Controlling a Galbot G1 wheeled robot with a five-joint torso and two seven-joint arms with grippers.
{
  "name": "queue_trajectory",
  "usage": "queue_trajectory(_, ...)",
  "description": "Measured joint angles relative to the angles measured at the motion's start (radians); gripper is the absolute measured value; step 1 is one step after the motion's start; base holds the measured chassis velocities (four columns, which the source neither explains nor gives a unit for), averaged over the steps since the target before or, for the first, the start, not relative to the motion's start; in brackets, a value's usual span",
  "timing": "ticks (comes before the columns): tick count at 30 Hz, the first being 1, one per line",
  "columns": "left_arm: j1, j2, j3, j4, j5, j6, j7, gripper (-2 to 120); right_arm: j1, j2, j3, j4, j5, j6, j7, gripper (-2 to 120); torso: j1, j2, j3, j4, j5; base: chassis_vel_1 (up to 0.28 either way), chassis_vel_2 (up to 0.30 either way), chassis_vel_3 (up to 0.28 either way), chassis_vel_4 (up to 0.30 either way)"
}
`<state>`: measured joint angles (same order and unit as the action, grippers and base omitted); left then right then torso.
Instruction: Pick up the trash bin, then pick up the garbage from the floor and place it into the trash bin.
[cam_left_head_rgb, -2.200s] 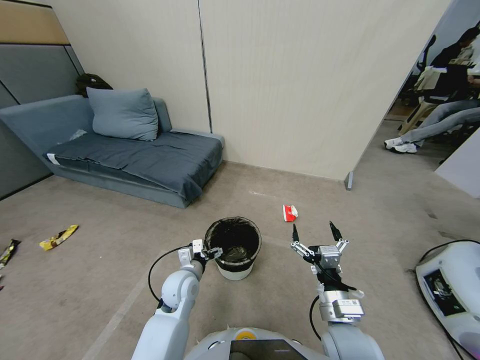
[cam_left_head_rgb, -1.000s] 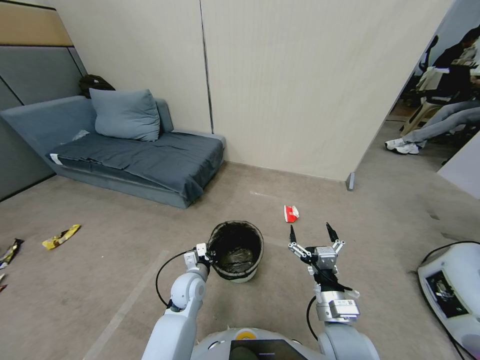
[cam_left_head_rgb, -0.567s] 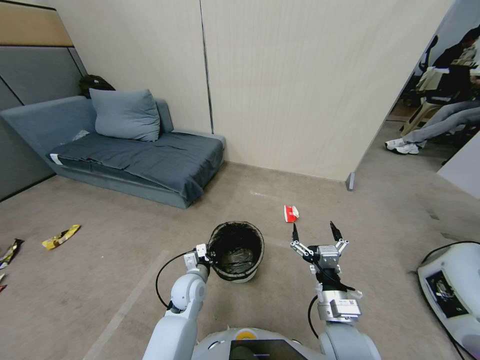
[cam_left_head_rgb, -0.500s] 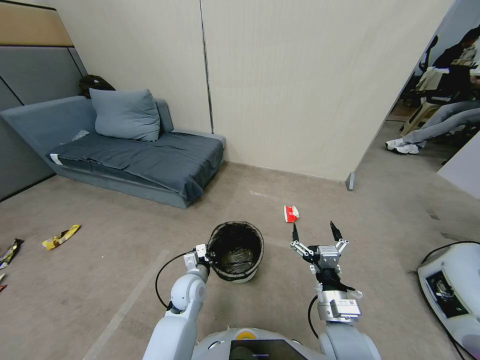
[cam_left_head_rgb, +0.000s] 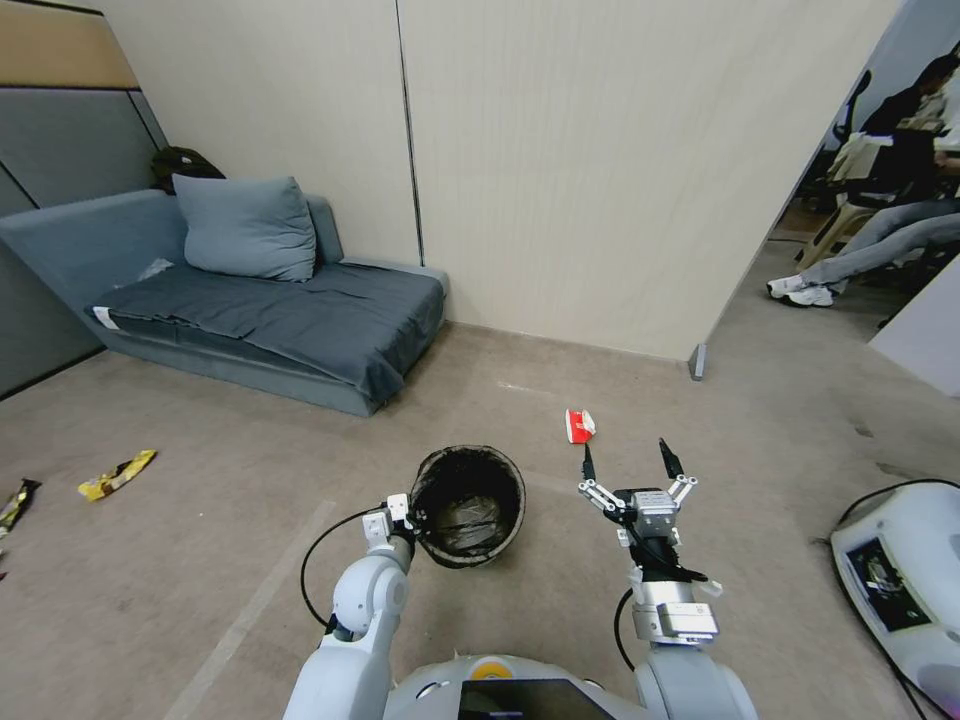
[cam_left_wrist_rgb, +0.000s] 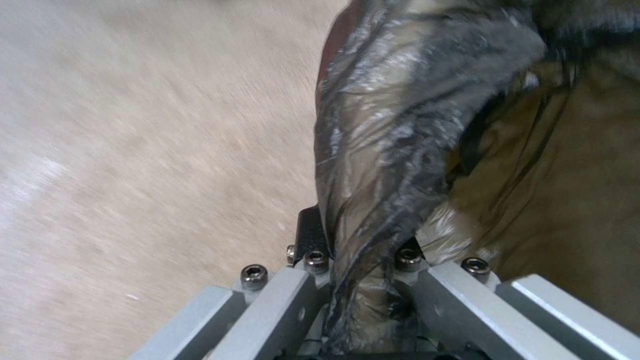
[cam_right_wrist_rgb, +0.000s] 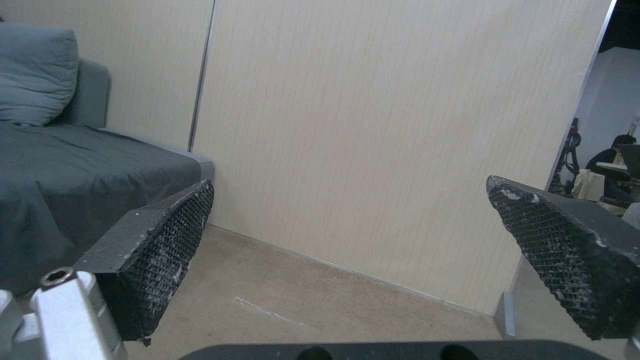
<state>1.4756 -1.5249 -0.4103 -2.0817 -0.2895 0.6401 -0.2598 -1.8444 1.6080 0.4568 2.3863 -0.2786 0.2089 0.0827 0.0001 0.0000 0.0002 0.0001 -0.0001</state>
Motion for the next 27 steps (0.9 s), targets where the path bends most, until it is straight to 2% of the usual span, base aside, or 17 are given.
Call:
queue_trajectory(3,0.031,-0.006,0.001,-0.082,0.041,-0.005,0.002,1,0.002,0.000,0.001,0.000,0.036,0.000,0.008,100,0.000,0.000,0.000,-0.0001,0.0001,0.000,0.000,0.000,0.000)
queue_trajectory(4,0.031,-0.006,0.001,-0.082,0.041,-0.005,0.002,1,0.002,0.000,0.001,0.000,0.036,0.000,0.008,100,0.000,0.000,0.000,-0.0001,0.0001,0.000,0.000,0.000,0.000)
queue_trajectory(7,0.060,-0.009,0.000,-0.163,0.070,-0.007,0.003,1,0.003,0.000,0.001,0.000,0.039,0.000,0.008,100,0.000,0.000,0.000,-0.0001,0.0000,0.000,0.000,0.000,0.000)
queue_trajectory(13,0.103,-0.010,-0.002,-0.248,0.114,-0.022,0.011,1,0.007,0.000,0.001,-0.010,0.041,0.008,0.003,100,0.000,0.000,0.000,-0.0001,0.0002,0.000,0.000,0.000,0.000)
queue_trajectory(15,0.135,0.007,0.000,-0.302,0.130,-0.032,0.017,1,0.008,0.000,0.001,-0.013,0.042,0.011,0.000,100,0.000,0.000,0.000,0.0000,0.0001,0.000,0.000,0.000,0.000)
queue_trajectory(19,0.168,0.028,-0.004,-0.348,0.162,-0.049,0.023,1,0.009,0.000,0.001,-0.014,0.043,0.011,-0.001,100,0.000,0.000,0.000,-0.0001,0.0002,0.000,0.000,0.000,0.000)
queue_trajectory(27,0.211,0.022,0.016,-0.398,0.222,-0.089,0.029,1,0.014,0.000,0.014,-0.017,0.054,0.012,-0.012,100,0.000,0.000,0.000,-0.0001,0.0001,0.000,0.000,0.000,0.000)
